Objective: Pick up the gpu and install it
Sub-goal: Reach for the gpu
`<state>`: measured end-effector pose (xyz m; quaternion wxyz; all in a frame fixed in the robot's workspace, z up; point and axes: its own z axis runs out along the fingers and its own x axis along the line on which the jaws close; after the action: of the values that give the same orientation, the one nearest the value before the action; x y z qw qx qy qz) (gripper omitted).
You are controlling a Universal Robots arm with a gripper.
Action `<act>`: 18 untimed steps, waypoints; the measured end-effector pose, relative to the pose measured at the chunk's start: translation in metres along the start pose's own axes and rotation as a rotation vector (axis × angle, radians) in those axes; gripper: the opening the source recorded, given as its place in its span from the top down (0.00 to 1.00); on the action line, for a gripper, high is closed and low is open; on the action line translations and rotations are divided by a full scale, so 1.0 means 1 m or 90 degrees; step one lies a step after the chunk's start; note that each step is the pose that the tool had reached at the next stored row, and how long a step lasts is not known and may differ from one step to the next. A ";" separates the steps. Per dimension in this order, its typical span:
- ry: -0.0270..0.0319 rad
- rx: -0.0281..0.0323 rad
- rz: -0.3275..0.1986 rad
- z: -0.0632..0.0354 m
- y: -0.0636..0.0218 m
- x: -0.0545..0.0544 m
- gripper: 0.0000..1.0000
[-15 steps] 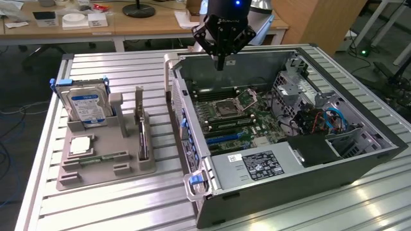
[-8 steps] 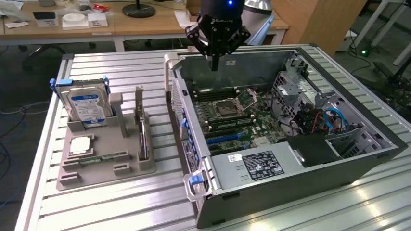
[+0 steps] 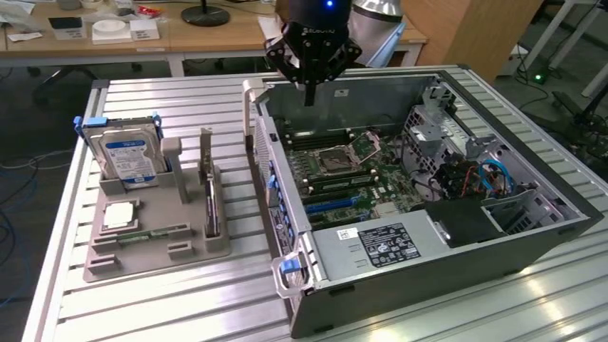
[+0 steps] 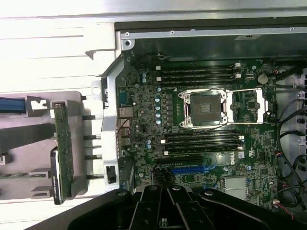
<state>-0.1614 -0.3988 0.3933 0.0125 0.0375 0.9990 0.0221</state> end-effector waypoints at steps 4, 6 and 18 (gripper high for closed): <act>0.0000 0.0000 0.000 -0.0002 -0.0004 0.006 0.90; 0.0001 0.0000 0.000 -0.0003 -0.0006 0.008 0.90; 0.0000 0.0000 0.000 -0.0006 -0.0017 0.023 0.90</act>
<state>-0.1841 -0.3989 0.3933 0.0125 0.0374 0.9990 0.0221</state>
